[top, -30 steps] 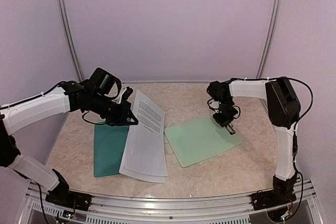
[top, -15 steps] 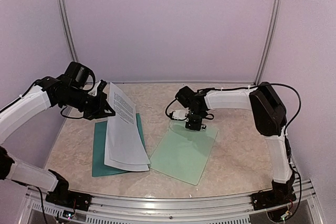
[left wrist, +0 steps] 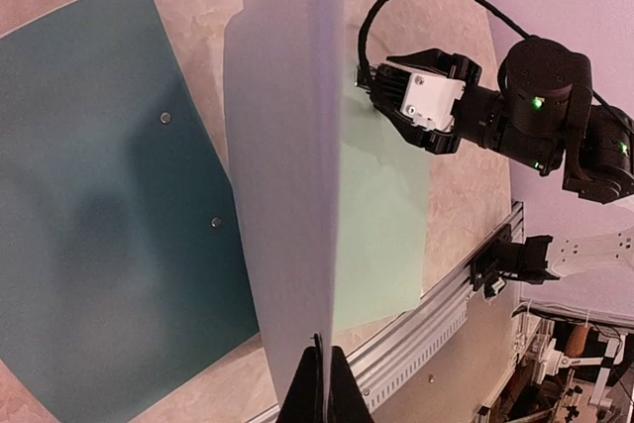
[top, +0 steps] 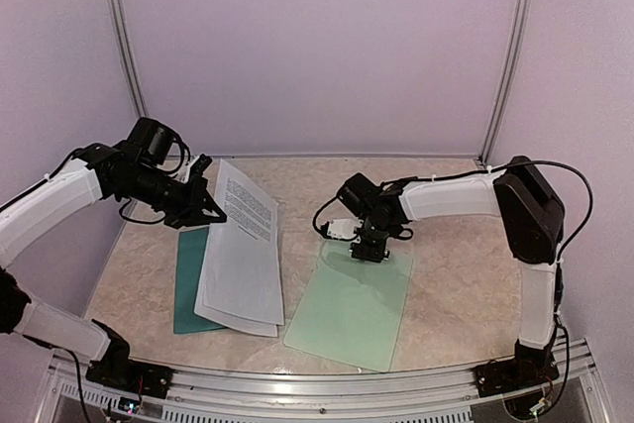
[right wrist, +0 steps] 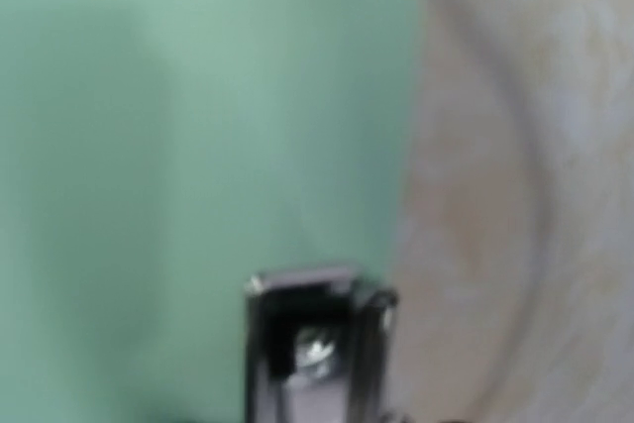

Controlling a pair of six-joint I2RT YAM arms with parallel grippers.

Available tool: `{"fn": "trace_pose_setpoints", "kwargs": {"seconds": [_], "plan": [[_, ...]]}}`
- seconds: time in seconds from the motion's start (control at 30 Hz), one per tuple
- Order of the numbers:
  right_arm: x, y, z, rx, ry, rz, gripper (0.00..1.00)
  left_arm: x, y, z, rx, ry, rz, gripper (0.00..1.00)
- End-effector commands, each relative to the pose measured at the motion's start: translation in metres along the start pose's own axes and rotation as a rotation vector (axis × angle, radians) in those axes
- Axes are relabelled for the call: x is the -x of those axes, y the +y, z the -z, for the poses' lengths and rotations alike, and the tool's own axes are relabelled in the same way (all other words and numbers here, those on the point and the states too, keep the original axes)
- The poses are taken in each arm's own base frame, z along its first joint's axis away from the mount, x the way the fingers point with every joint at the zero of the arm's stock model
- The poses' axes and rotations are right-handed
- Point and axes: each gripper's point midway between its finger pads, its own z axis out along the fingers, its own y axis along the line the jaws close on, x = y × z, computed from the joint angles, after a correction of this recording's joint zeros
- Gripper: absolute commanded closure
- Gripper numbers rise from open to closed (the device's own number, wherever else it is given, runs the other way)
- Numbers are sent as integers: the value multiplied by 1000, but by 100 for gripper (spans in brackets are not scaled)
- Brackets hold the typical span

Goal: Put the files into the folder
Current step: Move the folder to the center of the board.

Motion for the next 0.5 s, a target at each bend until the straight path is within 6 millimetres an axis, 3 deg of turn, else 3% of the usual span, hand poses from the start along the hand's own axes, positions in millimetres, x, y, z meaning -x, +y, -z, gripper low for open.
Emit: {"fn": "trace_pose_setpoints", "kwargs": {"seconds": [0.0,0.23,0.47], "plan": [[3,4,17,46,-78,-85,36,7,-22,5,-90,10,-49,100],[-2,-23,43,37,-184,-200,33,10,-76,22,-249,-4,-120,100],[-23,-33,36,47,-190,-260,32,-2,-134,17,-392,55,-180,100]]}}
